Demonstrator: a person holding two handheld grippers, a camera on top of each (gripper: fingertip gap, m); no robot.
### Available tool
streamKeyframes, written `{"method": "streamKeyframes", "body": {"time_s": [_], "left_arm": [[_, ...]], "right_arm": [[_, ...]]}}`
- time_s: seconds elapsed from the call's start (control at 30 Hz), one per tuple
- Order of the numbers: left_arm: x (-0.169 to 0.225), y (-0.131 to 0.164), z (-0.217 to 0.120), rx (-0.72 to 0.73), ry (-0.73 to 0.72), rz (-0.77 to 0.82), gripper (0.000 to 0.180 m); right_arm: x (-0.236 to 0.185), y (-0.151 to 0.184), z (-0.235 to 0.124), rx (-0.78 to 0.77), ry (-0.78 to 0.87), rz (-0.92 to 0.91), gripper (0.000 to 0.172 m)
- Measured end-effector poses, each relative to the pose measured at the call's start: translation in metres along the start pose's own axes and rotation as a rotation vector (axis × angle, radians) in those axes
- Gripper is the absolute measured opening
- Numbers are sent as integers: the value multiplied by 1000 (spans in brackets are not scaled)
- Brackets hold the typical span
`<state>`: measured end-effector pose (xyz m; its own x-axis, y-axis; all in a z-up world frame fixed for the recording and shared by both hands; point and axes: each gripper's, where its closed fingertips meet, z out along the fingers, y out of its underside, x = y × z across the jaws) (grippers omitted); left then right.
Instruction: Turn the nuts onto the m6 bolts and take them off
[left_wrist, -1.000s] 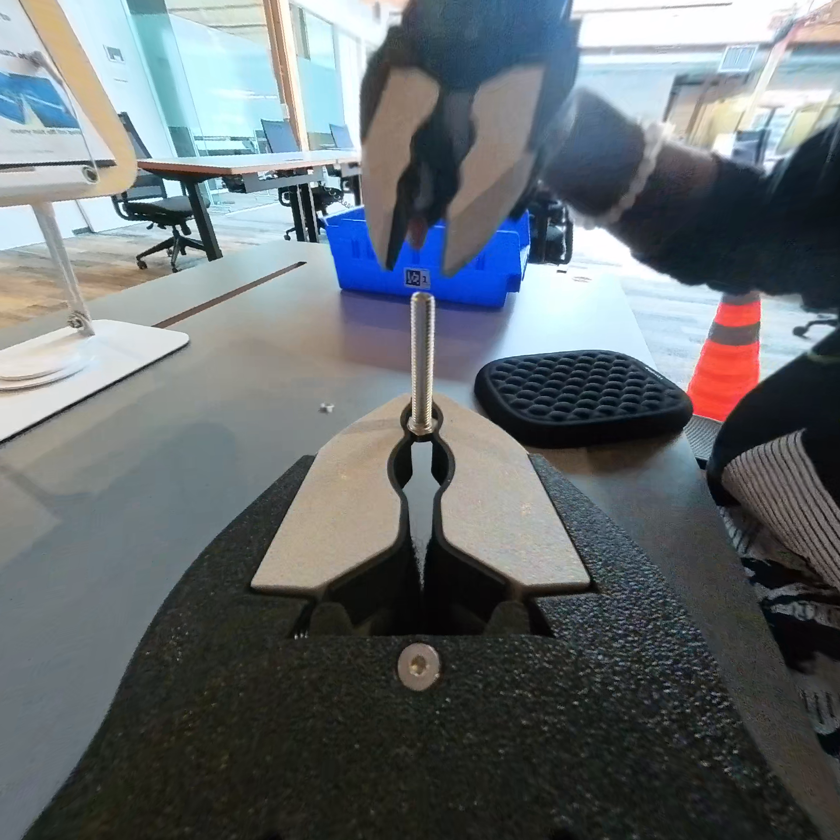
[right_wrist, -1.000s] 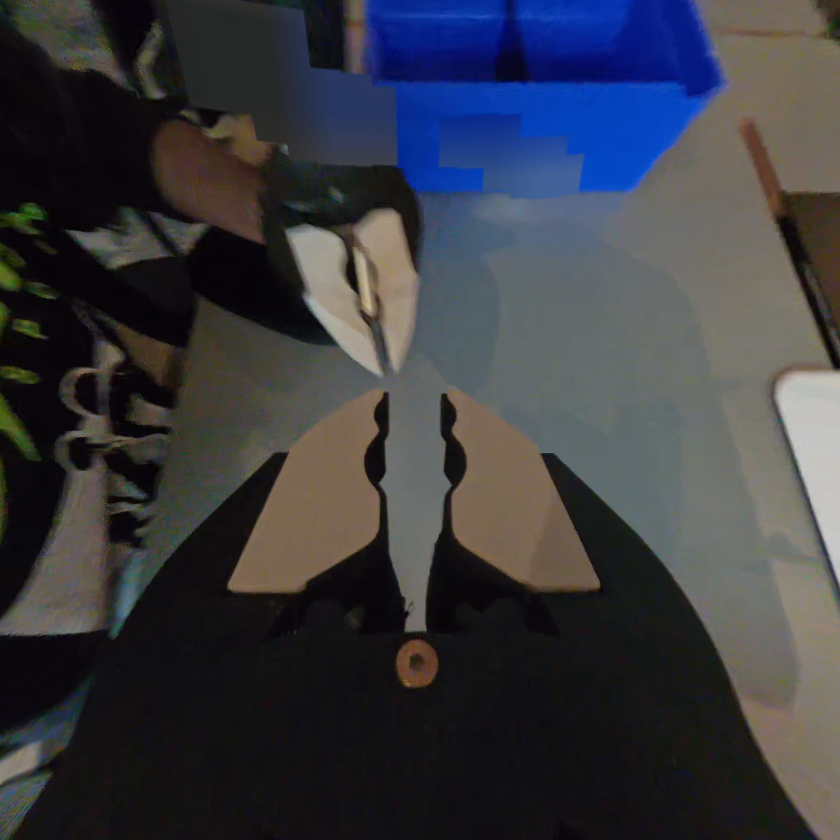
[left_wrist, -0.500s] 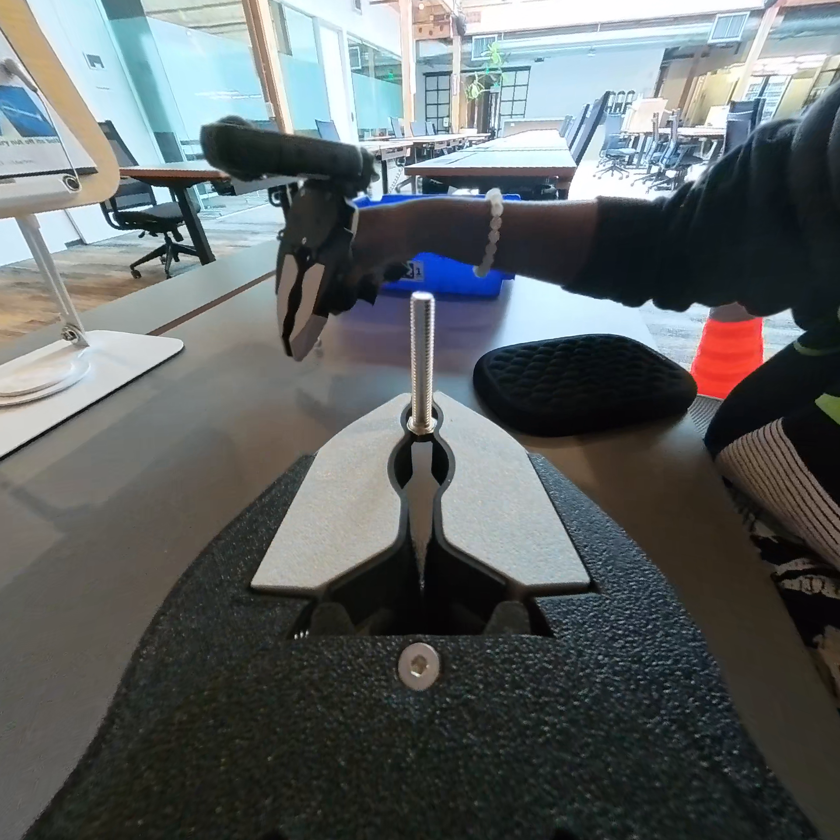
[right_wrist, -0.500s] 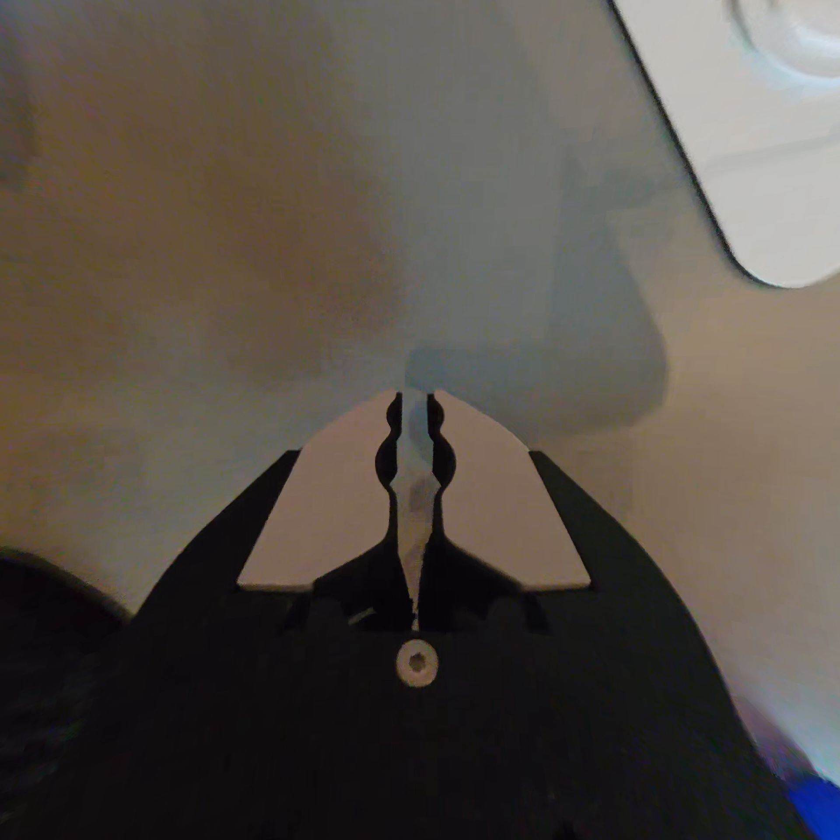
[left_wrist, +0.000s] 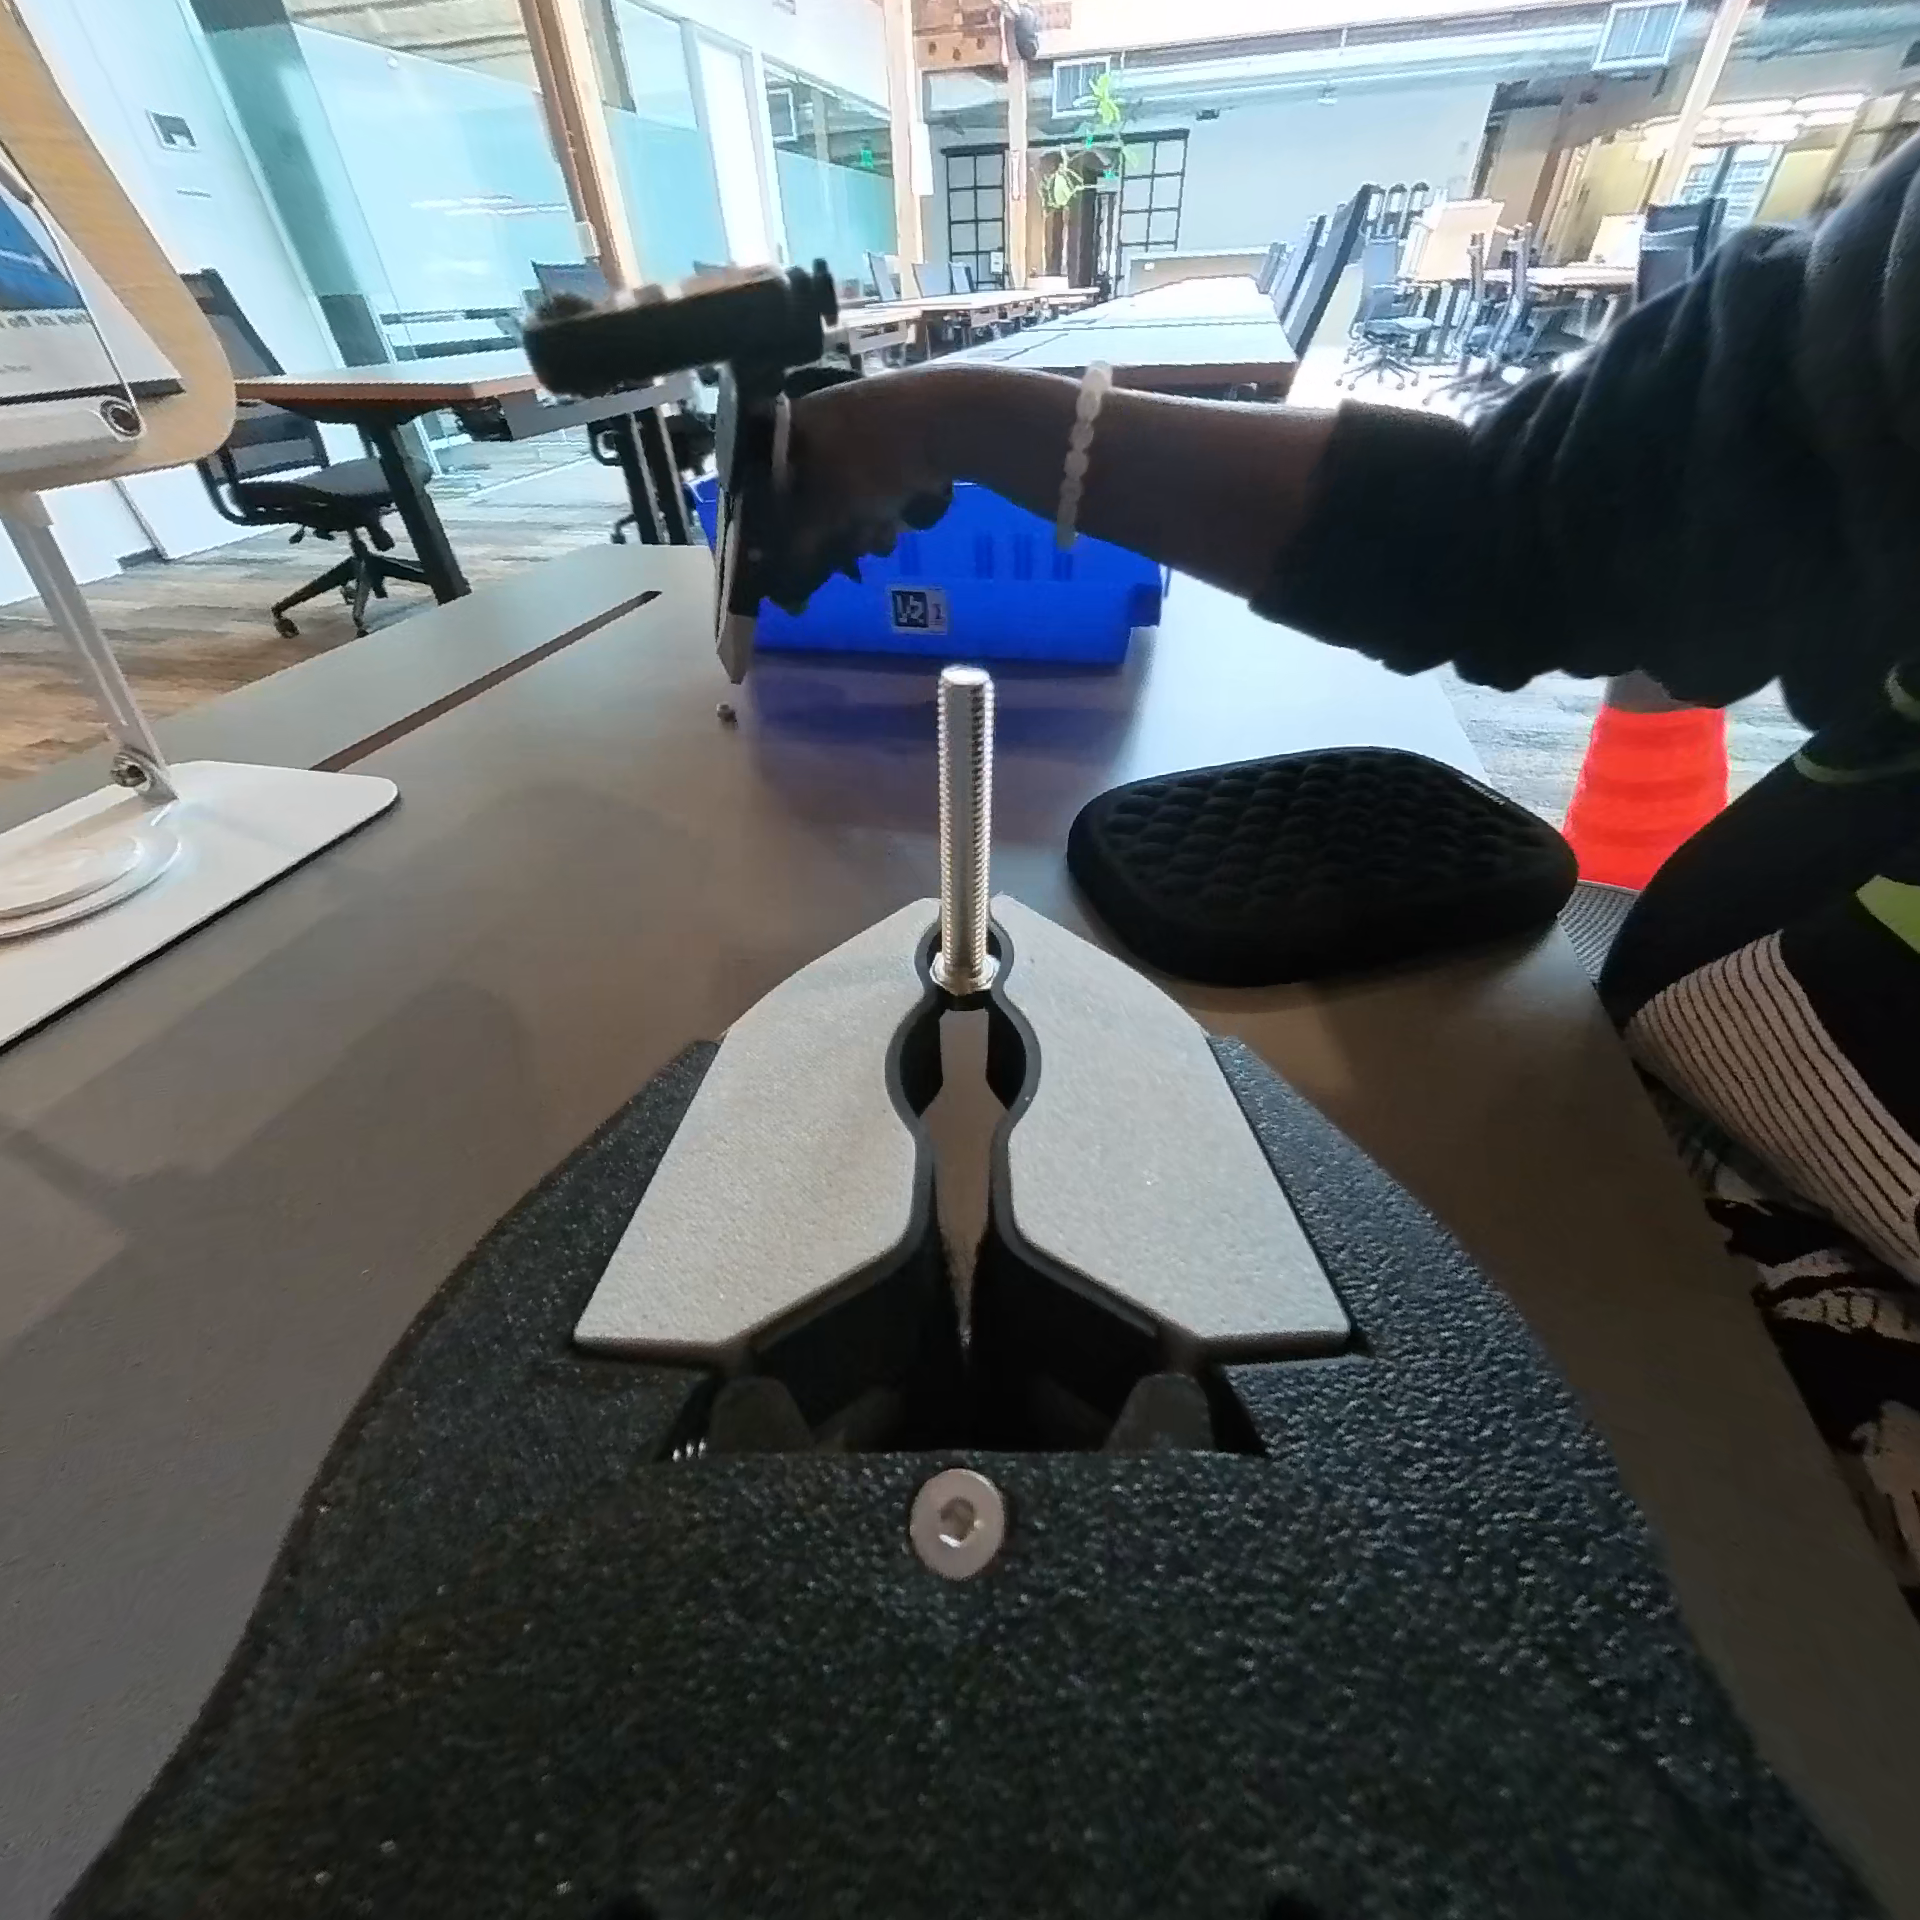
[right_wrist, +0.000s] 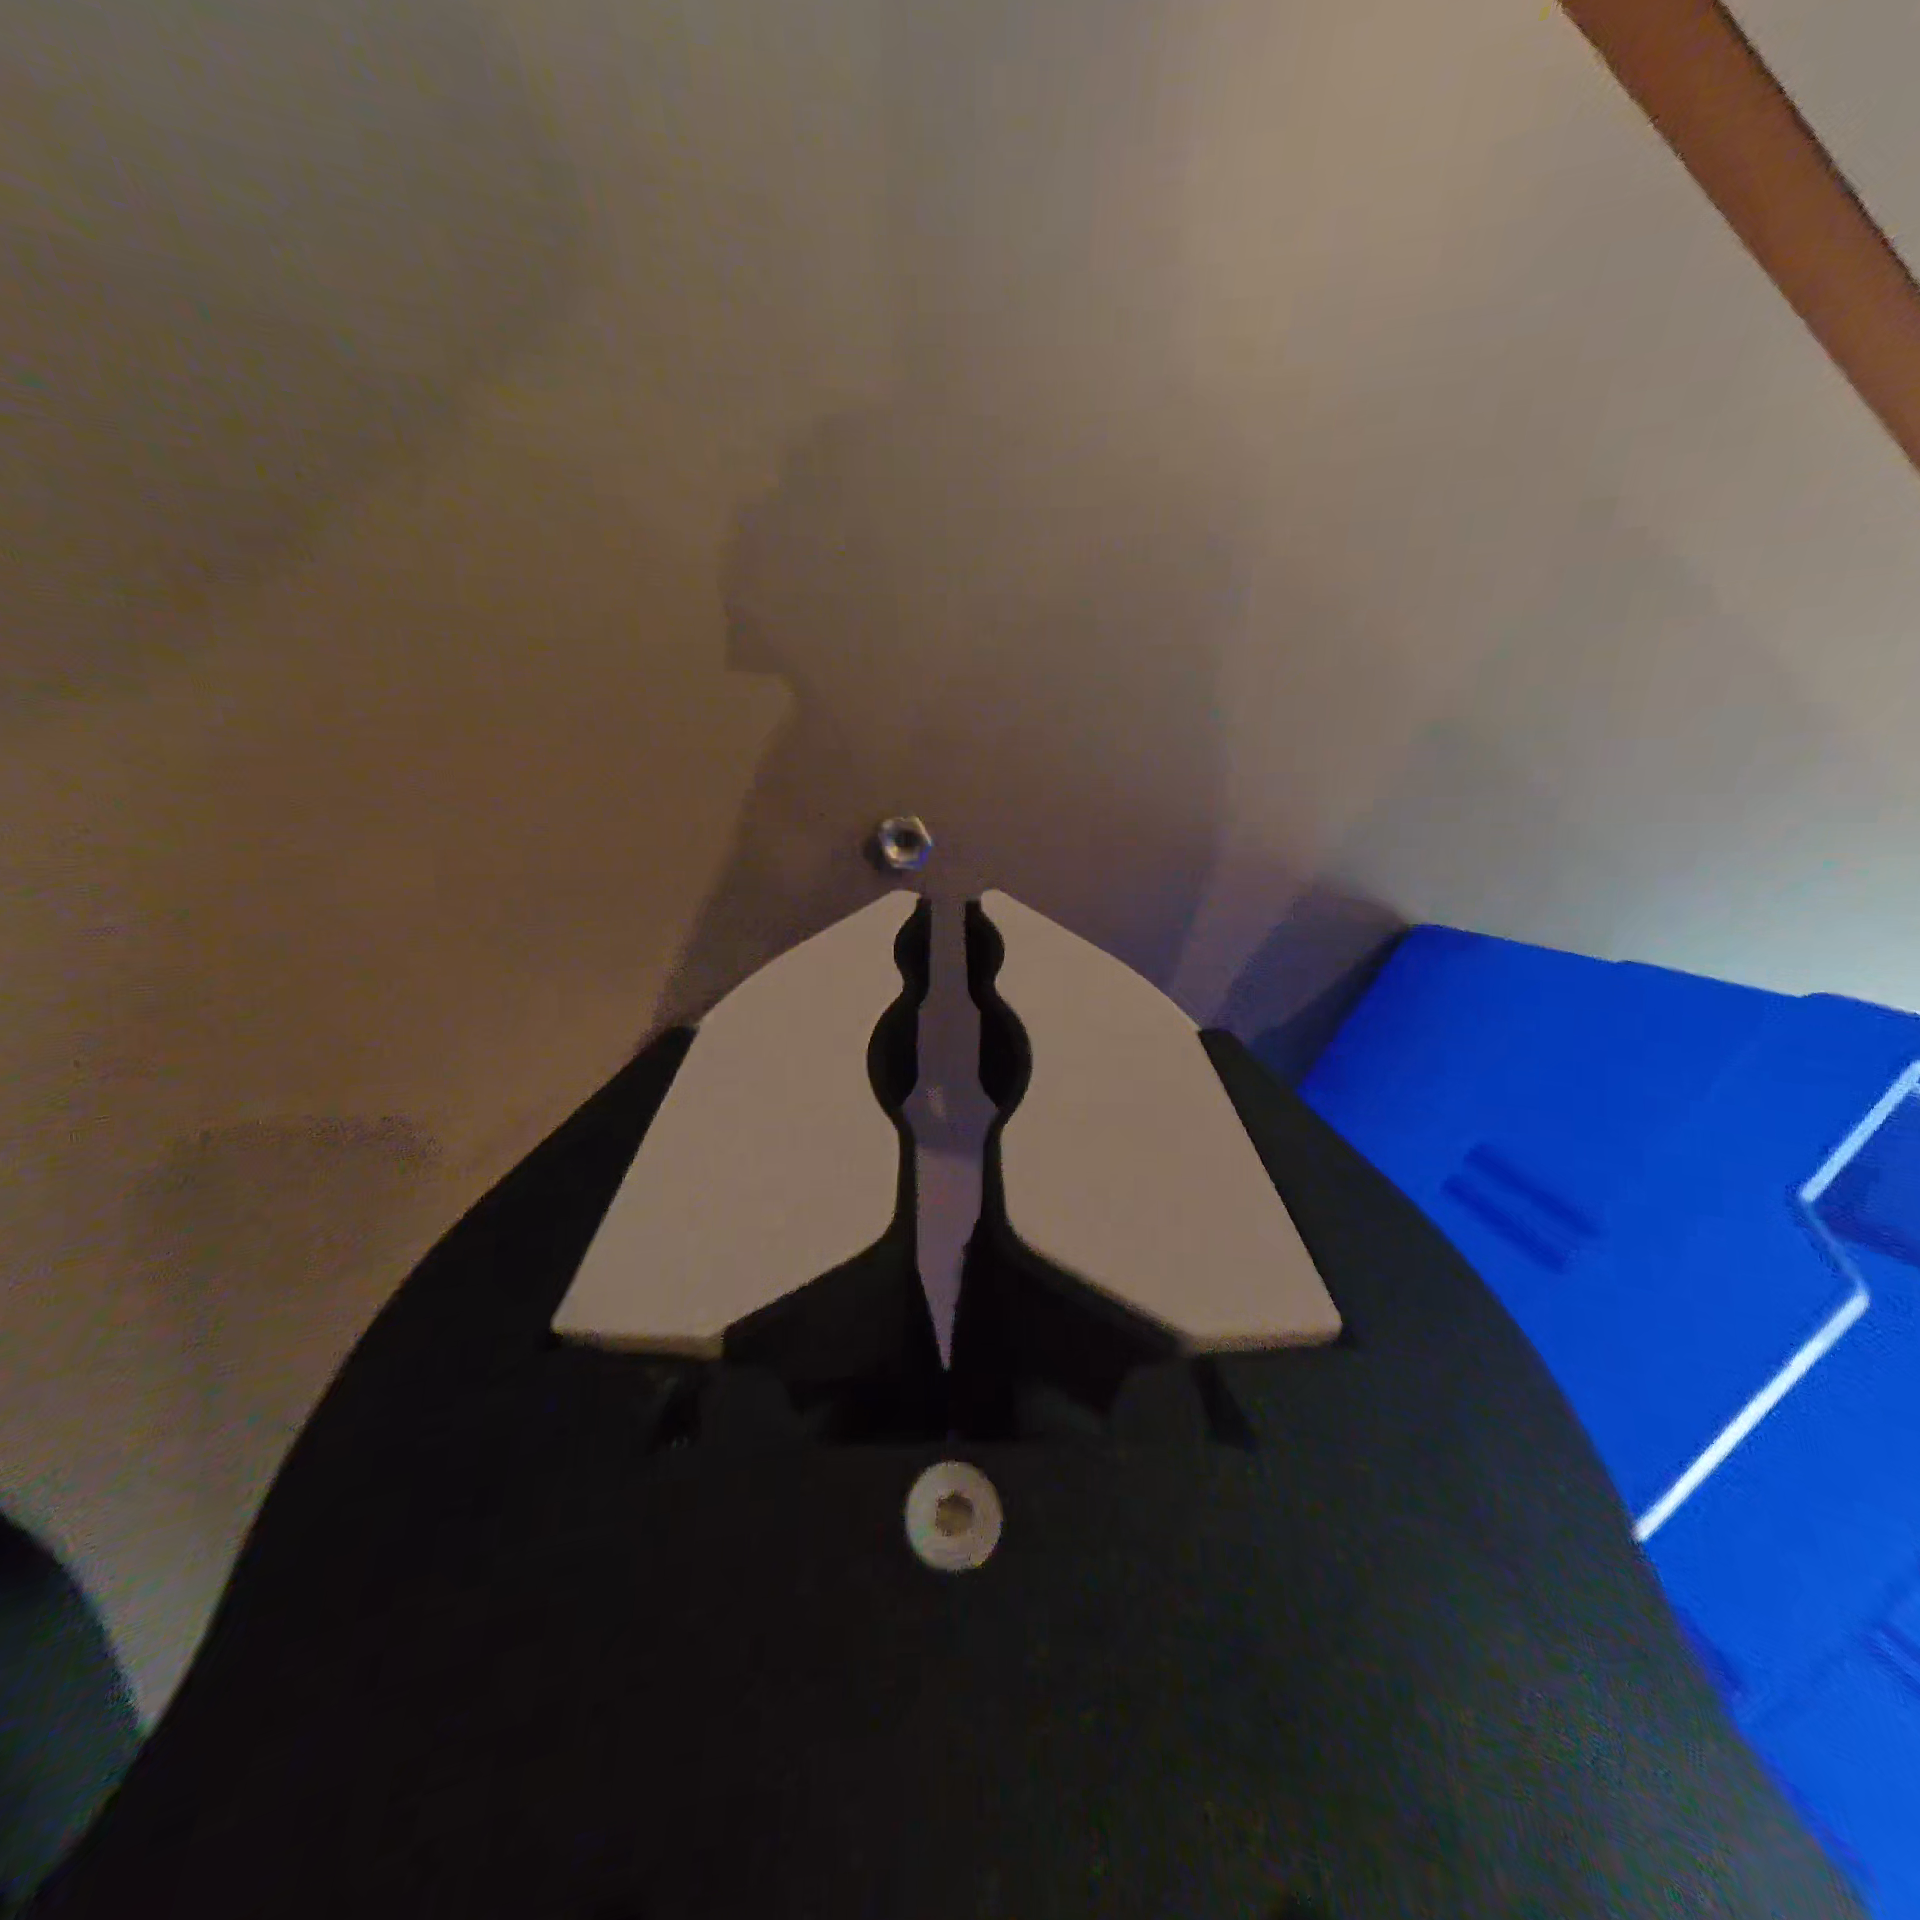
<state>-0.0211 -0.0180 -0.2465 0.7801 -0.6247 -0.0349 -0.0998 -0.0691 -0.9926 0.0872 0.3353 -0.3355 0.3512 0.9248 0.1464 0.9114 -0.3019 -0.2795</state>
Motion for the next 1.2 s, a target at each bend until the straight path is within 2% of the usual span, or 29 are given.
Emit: {"method": "streamKeyframes", "body": {"time_s": [0.17,0.43,0.63,0.93,1.1,1.2], "left_arm": [[0,0,0,0,1,0,3],[-1,1,1,-6,2,-10,3],[0,2,1,-10,2,-6,3],[0,2,1,-8,8,-8,3],[0,-3,-2,39,15,7,2],[4,-8,-6,91,41,24,2]], "right_arm": [[0,-3,7,-31,-77,51,9],[-8,-19,5,-3,-157,58,26],[-6,-22,16,-76,-142,45,25],[-4,-18,24,-141,-133,36,14],[-11,-21,23,-124,-154,-16,10],[-45,-34,5,-22,-231,-125,10]]}}
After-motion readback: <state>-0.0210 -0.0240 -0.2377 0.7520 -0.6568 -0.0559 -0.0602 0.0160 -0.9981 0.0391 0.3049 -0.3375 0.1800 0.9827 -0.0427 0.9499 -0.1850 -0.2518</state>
